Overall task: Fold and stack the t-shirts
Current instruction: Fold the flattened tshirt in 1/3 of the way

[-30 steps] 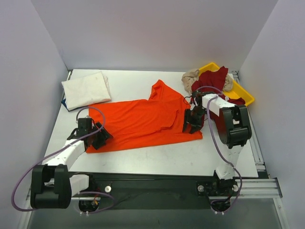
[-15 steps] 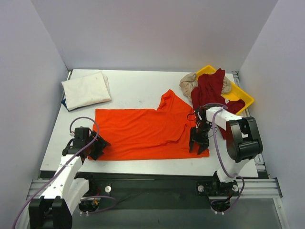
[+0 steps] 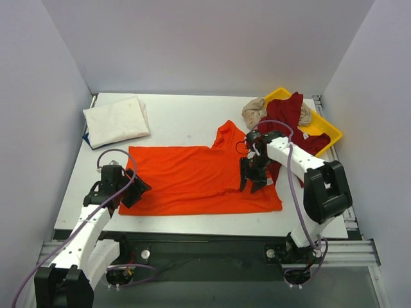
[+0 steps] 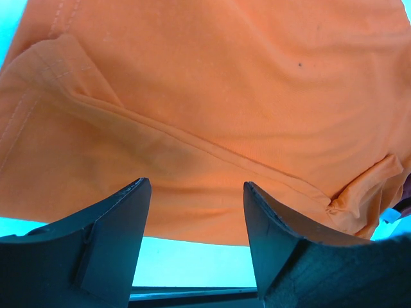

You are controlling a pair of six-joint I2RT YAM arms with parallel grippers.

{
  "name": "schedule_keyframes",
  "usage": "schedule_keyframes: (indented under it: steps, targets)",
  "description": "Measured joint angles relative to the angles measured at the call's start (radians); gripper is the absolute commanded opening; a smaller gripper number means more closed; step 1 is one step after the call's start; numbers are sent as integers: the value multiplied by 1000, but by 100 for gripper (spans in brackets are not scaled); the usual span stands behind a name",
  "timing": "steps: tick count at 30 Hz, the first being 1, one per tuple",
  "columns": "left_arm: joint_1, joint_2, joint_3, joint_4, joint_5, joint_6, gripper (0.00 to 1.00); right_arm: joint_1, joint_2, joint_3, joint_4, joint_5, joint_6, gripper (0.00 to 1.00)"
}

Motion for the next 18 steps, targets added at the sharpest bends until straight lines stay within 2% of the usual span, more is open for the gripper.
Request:
schedule_keyframes:
  steps: [8, 18]
  targets:
    - [-18, 13, -12, 56, 6, 20, 70, 76, 177, 47, 72, 1, 10, 41]
    - [-20, 23, -76, 75, 6, 32, 71, 108, 288, 172, 120, 9, 17, 39]
